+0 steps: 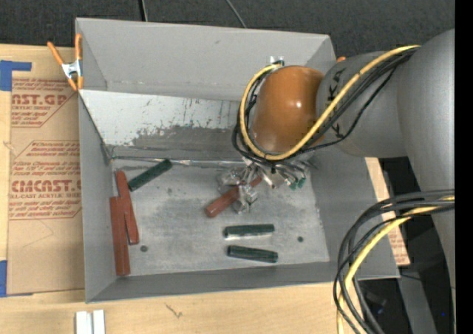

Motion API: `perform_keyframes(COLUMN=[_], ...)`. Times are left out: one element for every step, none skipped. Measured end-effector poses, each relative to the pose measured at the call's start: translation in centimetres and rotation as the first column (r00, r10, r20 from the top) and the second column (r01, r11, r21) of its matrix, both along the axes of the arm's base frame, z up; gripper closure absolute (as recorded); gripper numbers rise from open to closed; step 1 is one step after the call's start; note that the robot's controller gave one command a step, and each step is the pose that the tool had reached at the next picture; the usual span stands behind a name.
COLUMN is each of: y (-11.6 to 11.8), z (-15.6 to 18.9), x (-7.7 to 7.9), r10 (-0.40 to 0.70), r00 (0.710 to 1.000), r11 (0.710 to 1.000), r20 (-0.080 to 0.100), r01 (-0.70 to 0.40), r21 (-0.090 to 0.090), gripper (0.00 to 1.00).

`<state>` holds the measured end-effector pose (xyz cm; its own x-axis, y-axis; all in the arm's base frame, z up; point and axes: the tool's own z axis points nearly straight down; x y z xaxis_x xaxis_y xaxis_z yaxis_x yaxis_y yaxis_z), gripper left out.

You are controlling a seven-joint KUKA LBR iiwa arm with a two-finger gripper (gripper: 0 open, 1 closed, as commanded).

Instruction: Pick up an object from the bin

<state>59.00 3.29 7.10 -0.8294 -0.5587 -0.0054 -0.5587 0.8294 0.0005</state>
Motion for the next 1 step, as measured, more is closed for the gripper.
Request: perform_keyframes(y=[0.0], z=[0.0], x=[0.0], r10=[0.0], r00=[1.0], r11=[1.0], r20=[0.0], r01=[0.0], r21=[0.0], gripper=[1.0])
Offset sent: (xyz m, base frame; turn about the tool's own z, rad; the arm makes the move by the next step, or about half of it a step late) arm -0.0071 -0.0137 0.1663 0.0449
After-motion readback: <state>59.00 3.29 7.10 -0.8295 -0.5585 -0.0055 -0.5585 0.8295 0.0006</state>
